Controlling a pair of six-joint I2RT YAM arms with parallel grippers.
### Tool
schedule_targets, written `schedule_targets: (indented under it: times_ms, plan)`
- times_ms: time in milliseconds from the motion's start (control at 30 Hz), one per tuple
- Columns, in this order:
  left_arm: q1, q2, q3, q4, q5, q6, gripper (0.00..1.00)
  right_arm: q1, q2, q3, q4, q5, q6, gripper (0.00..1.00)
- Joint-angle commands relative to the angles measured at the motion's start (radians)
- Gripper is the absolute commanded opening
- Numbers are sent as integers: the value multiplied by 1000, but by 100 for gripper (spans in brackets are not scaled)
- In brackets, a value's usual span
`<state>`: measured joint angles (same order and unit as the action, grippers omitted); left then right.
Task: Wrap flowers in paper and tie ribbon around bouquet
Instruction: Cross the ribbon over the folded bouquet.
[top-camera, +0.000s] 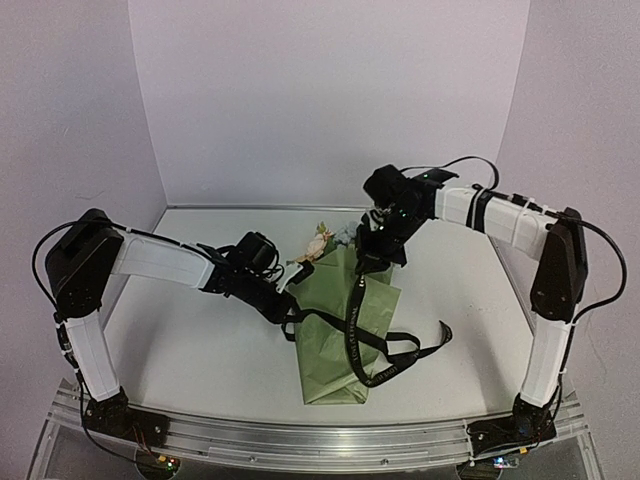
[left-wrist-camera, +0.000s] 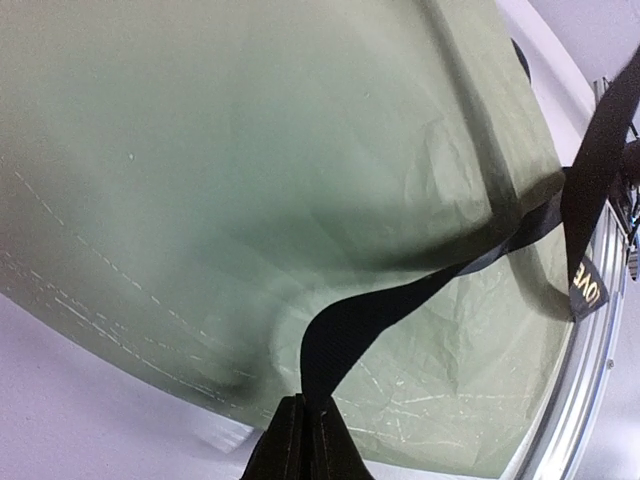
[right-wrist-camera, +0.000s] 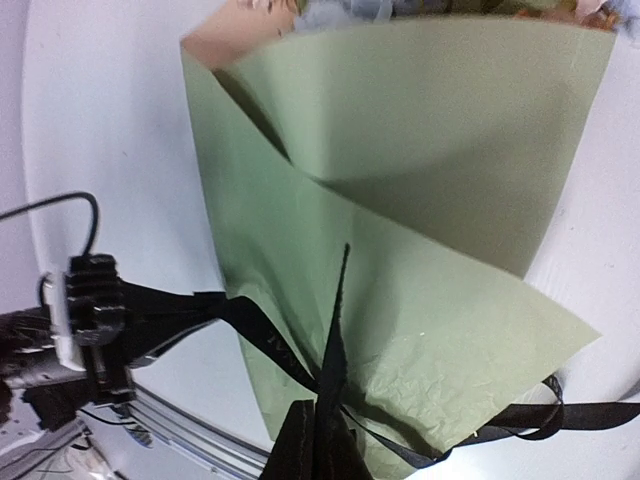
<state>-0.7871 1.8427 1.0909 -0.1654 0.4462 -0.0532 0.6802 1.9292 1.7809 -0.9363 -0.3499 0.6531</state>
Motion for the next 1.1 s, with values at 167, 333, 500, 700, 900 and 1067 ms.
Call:
schedule_targets:
  times_ms: [167, 333, 500, 700, 900, 1067]
  plan:
    - [-6, 5, 73, 40, 20, -19, 2, -44, -56, 108, 22, -283, 21, 0]
    - [-3, 14, 99, 42, -24, -45, 1, 29, -28, 49, 108, -403, 47, 0]
    - [0, 18, 114, 53, -33, -57, 0, 70, -26, -128, 316, -483, 124, 0]
    - [0, 11, 122, 52, -40, -57, 0, 82, 27, -217, 393, -481, 167, 0]
    - [1, 0, 127, 43, -51, -49, 1, 89, 78, -219, 391, -461, 177, 0]
    - [2, 3, 113, 46, -34, -45, 2, 99, 51, -267, 395, -452, 144, 0]
